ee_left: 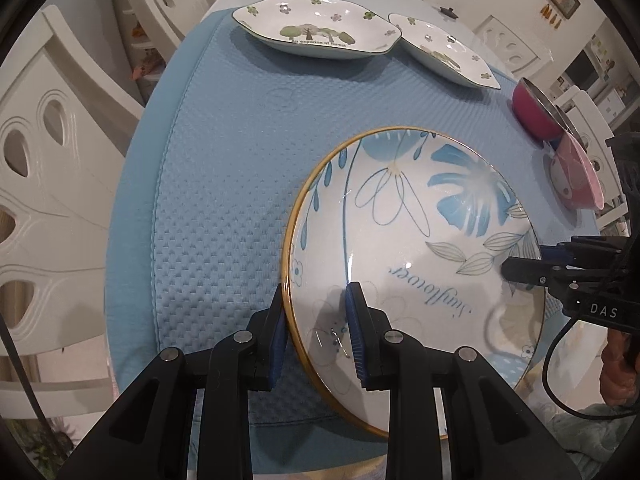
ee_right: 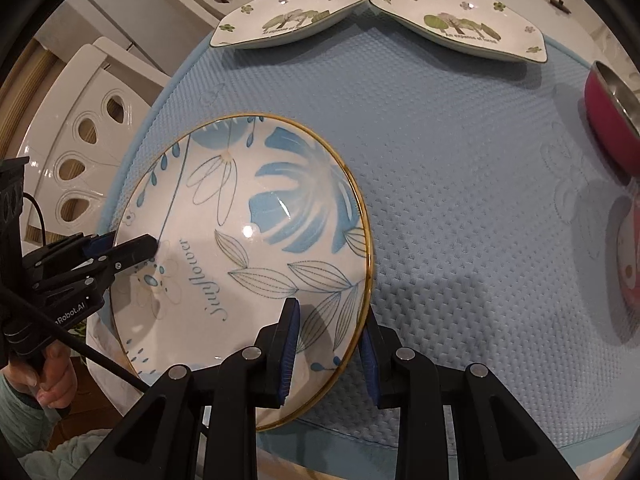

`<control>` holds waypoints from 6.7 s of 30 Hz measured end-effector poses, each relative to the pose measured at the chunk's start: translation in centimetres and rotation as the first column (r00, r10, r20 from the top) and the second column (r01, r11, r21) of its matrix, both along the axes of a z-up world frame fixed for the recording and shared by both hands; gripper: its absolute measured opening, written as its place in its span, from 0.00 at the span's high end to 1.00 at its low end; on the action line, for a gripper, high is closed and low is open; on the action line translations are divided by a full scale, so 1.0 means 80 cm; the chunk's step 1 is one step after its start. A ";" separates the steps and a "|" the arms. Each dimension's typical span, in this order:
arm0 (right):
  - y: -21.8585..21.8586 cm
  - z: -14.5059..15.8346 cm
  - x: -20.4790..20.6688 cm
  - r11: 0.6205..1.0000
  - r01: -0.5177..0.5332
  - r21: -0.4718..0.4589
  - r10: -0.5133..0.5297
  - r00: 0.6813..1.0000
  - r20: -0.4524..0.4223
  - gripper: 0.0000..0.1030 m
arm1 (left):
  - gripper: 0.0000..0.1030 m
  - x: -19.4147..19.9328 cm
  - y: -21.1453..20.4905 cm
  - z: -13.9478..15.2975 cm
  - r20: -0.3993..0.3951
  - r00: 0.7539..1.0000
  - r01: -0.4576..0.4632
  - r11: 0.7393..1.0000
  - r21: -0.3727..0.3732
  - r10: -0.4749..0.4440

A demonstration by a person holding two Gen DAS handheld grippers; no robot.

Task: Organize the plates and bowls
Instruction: 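Slide the Sunflower plate toward the forest plates and open the left gripper, then grasp the rim of the larger hexagonal forest plate with the left gripper, then lift the forest plate and carry it over the Sunflower plate, then lower the forest plate onto the Sunflower plate and open the left gripper, then grasp the rim of the smaller hexagonal forest plate with the left gripper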

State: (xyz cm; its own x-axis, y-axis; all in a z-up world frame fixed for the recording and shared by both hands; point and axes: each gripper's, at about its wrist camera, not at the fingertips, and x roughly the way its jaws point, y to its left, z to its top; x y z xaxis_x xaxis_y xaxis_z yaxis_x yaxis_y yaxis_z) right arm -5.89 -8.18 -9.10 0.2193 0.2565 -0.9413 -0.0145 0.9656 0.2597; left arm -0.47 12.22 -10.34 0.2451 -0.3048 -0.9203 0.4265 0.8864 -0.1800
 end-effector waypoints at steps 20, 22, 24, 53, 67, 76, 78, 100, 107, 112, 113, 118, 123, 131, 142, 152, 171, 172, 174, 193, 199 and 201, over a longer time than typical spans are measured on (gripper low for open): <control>-0.018 0.122 0.081 0.996 0.081 0.037 -0.087 0.971 0.225 0.66 | 0.67 0.092 0.027 0.119 0.174 0.979 -0.079 0.987 -0.142 0.103; -0.021 0.129 0.100 0.992 0.104 0.073 -0.119 0.961 0.248 0.48 | 0.67 0.111 0.019 0.126 0.194 0.974 -0.085 0.984 -0.154 0.115; -0.026 0.128 0.118 0.987 0.122 0.103 -0.144 0.956 0.254 0.46 | 0.67 0.134 0.012 0.128 0.209 0.970 -0.092 0.983 -0.157 0.124; -0.024 0.005 0.287 0.973 0.162 0.164 -0.180 0.978 0.103 0.49 | 0.68 0.321 -0.022 -0.004 -0.030 0.987 -0.160 0.963 -0.217 0.158; -0.014 -0.004 0.289 0.989 0.125 0.082 -0.138 0.976 0.166 0.66 | 0.71 0.326 -0.040 -0.008 0.057 0.995 -0.072 0.979 -0.193 0.084; -0.008 0.005 0.285 0.998 0.057 0.033 -0.062 0.975 0.211 0.67 | 0.74 0.292 -0.049 0.012 0.166 0.986 0.013 0.995 -0.095 0.003; -0.006 0.009 0.282 0.999 0.036 0.016 -0.039 0.973 0.227 0.67 | 0.74 0.288 -0.042 0.015 0.169 0.985 -0.002 0.994 -0.110 0.021; 0.000 0.061 0.223 1.000 -0.006 -0.026 0.013 0.955 0.296 0.67 | 0.74 0.226 -0.039 0.071 0.248 0.968 -0.011 0.989 -0.148 0.048; 0.000 0.099 0.176 0.999 0.016 -0.039 -0.003 0.945 0.326 0.67 | 0.74 0.181 -0.041 0.104 0.279 0.959 0.009 0.986 -0.169 0.039; 0.005 0.122 0.133 0.998 0.034 -0.050 -0.014 0.939 0.343 0.67 | 0.74 0.137 -0.041 0.123 0.294 0.955 0.025 0.982 -0.186 0.031; 0.006 0.126 0.123 0.998 0.038 -0.053 -0.017 0.938 0.347 0.67 | 0.74 0.128 -0.041 0.127 0.297 0.954 0.028 0.982 -0.187 0.029; 0.012 0.137 0.069 0.997 0.054 -0.049 -0.034 0.936 0.351 0.67 | 0.74 0.080 -0.037 0.136 0.296 0.955 0.037 0.981 -0.189 0.021; 0.021 0.132 0.016 0.999 0.042 -0.032 -0.029 0.946 0.323 0.67 | 0.74 0.026 -0.027 0.130 0.269 0.963 0.026 0.985 -0.170 0.021; 0.040 0.091 -0.046 1.000 -0.018 -0.024 0.023 0.972 0.235 0.67 | 0.74 -0.033 -0.007 0.088 0.166 0.985 -0.031 0.988 -0.150 0.056; 0.058 0.060 -0.084 0.998 -0.058 -0.024 0.062 0.983 0.172 0.67 | 0.74 -0.072 0.007 0.057 0.102 0.992 -0.057 0.989 -0.134 0.071; 0.056 0.051 -0.082 0.999 -0.025 -0.041 0.030 0.989 0.147 0.67 | 0.74 -0.062 0.008 0.039 0.093 0.995 -0.034 0.991 -0.128 0.046; 0.040 0.056 -0.094 0.999 -0.028 -0.041 0.033 0.991 0.130 0.67 | 0.73 -0.054 0.031 0.050 0.042 0.998 -0.046 0.995 -0.093 0.050; 0.035 0.057 -0.095 0.999 -0.018 -0.027 0.021 0.992 0.127 0.67 | 0.73 -0.053 0.034 0.050 0.039 0.997 -0.056 0.994 -0.096 0.060; 0.026 0.061 -0.094 1.000 0.005 -0.002 -0.005 0.992 0.126 0.67 | 0.73 -0.046 0.039 0.050 0.031 0.996 -0.076 0.992 -0.097 0.079; -0.103 0.153 0.029 0.940 0.332 0.080 -0.339 0.884 0.323 0.45 | 0.62 0.104 -0.092 0.174 0.210 0.973 0.143 0.965 -0.219 -0.096; -0.172 0.117 0.092 0.827 0.543 0.149 -0.563 0.796 0.224 0.45 | 0.62 0.191 -0.161 0.143 0.138 0.978 0.185 0.956 -0.226 -0.157; -0.192 0.098 0.110 0.786 0.602 0.142 -0.618 0.763 0.191 0.45 | 0.62 0.208 -0.181 0.124 0.111 0.978 0.198 0.954 -0.223 -0.177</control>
State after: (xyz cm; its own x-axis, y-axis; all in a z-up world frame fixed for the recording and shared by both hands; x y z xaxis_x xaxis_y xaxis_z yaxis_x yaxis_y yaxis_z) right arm 2.93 -23.53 -1.28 0.5453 0.0599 -0.8361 0.5082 0.7696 0.3865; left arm 16.16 -2.27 -0.38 0.2405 -0.5556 -0.7959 0.6046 0.7272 -0.3250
